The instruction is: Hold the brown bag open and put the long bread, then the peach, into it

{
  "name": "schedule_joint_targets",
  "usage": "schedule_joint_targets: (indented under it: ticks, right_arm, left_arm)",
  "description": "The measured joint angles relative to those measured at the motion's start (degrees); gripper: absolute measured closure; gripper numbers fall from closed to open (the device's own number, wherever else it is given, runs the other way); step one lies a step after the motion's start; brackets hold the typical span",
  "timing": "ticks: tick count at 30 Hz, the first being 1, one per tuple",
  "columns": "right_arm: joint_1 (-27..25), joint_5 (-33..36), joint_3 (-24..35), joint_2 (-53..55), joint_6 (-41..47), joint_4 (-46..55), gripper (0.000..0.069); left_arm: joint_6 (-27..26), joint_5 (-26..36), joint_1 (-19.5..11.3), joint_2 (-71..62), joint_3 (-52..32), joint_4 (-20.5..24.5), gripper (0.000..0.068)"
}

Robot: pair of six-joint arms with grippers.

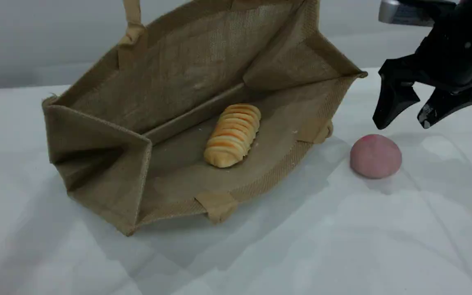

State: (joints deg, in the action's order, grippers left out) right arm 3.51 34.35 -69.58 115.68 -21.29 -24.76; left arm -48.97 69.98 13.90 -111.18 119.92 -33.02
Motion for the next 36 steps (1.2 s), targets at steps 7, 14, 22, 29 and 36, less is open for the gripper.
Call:
schedule_joint_targets:
  ticks: [7, 14, 22, 29, 36]
  right_arm:
    - [0.0, -1.7, 0.0, 3.3, -5.4, -6.4, 0.0160]
    - [0.0, -3.9, 0.0, 5.4, -8.8, -10.3, 0.0162]
    - [0.0, -5.6, 0.0, 7.7, -9.0, -10.0, 0.0174]
    - [0.0, -5.7, 0.0, 7.7, -8.9, -9.7, 0.0418]
    - [-0.1, -3.5, 0.0, 7.3, -10.0, -7.8, 0.0666]
  left_arm:
    - [0.0, 0.0, 0.0, 0.0, 0.0, 0.0, 0.0594]
    - [0.0, 0.0, 0.0, 0.0, 0.0, 0.0, 0.0594]
    - [0.0, 0.0, 0.0, 0.0, 0.0, 0.0, 0.0594]
    - [0.0, 0.0, 0.0, 0.0, 0.0, -0.1, 0.0594]
    - [0.0, 0.0, 0.0, 0.0, 0.0, -0.1, 0.0594]
